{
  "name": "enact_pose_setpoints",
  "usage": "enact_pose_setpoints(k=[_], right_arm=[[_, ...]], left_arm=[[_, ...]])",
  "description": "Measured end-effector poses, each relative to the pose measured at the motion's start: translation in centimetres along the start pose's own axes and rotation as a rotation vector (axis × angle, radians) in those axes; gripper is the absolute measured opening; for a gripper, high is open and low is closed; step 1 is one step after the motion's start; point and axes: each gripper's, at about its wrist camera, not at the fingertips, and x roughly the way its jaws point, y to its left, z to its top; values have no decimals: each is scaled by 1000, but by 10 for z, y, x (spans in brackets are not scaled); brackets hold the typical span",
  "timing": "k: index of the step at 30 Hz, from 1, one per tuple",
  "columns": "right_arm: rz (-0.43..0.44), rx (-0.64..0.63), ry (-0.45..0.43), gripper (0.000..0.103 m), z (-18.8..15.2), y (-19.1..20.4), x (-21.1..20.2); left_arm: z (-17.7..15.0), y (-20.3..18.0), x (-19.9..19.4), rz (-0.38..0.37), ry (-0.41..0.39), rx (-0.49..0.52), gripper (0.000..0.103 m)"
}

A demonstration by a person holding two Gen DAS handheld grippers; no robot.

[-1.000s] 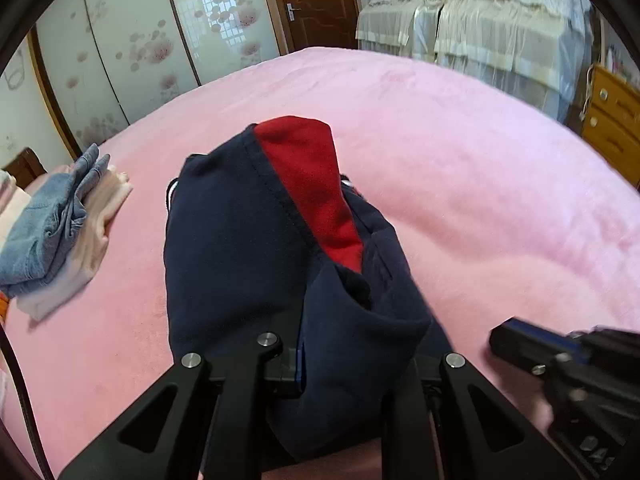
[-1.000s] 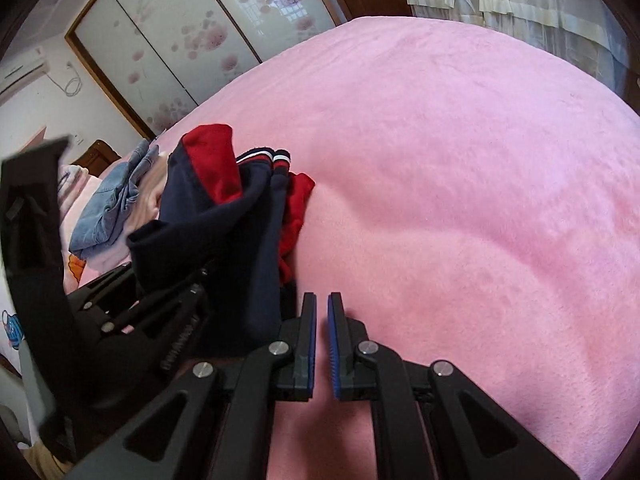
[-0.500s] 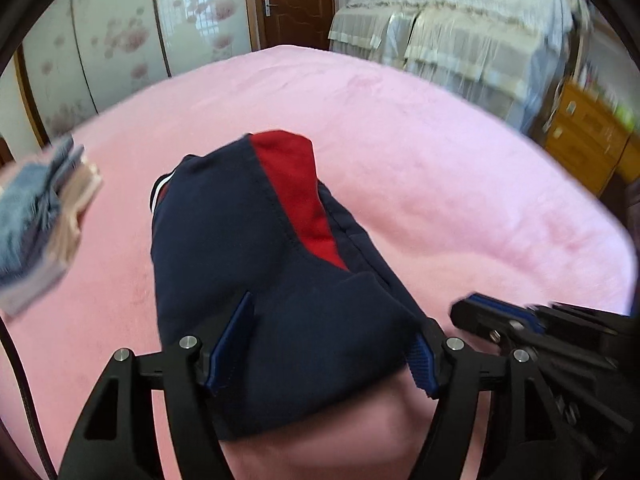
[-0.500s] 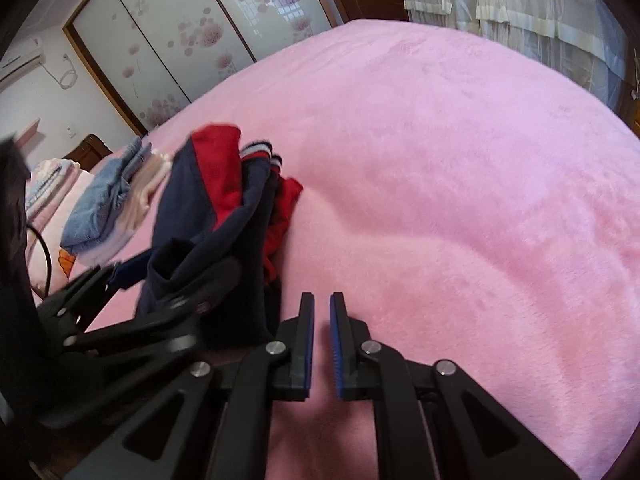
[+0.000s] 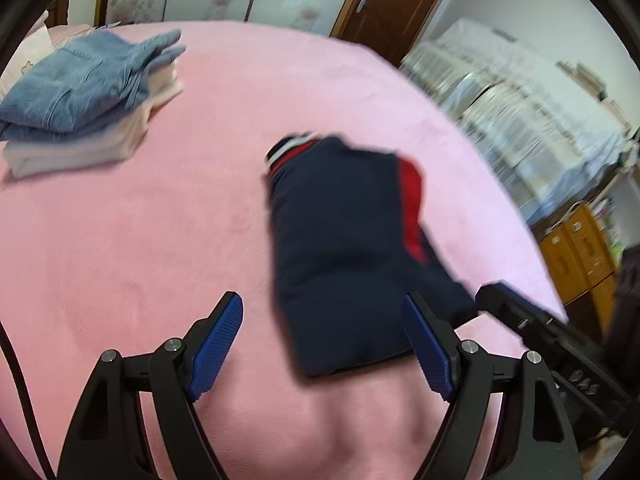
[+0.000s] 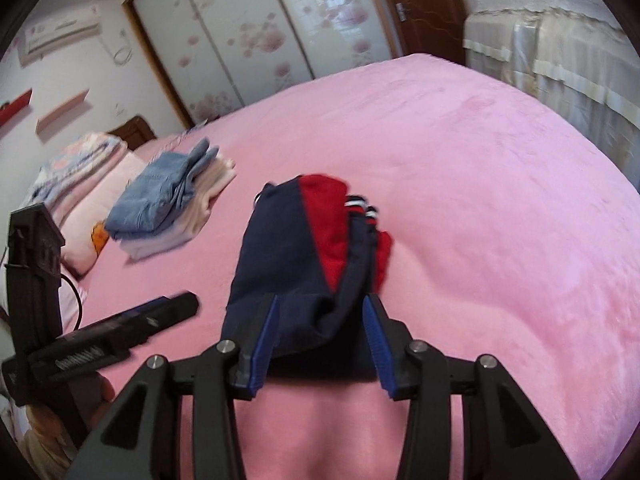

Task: Fold large clothes
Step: 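Fold the jacket side over with the left tool while the right tool holds the bundle, then grasp the folded navy jacket bundle with both tools at its end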

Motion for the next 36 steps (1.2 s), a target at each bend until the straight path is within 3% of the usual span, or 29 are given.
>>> enact_pose_setpoints(k=[4,5,6,8,10,12,14,18,21,22,24,27,31,33,36], right_arm=[[-28,-53,65,40,0,13,24],[-36,-61,91,31,-1,12,33],[-41,-65,103,14,-2,11,38],[-45,-43,111,12,-4,3,41],[-25,-5,69,11,-8,-6,31],[-45,8,43,11,-16,-12,27],[-60,45,84,11,-32,-23,43],[-35,156,122,11,-56,-44,67],[-42,137,117,13,-52,-40,64],[-51,125,117,18,-50,-38,63],[-68,94,121,22,-46,-33,57],[-67,66,113,27,-34,-27,42],[-44,40,41,50,-11,-21,20],[-37,37,2,55,8,-21,18],[-44,26,-22,55,37,-22,35]], left_arm=[[-5,5,20,11,33,-14,77],[-5,5,25,13,40,-9,71],[-4,3,29,16,51,0,57],[-2,0,39,14,80,26,38],[-3,-5,44,-10,90,37,34],[-9,-13,47,15,76,81,30],[-20,-23,57,74,66,156,30],[-32,-22,63,72,51,167,30],[-30,-20,59,60,48,157,31],[-28,-19,58,56,47,152,32],[-25,-21,53,54,53,156,39],[-18,-20,41,17,60,148,45],[4,-12,20,-47,20,107,47],[20,-6,18,-52,-1,79,49],[44,6,30,-35,-1,29,49]])
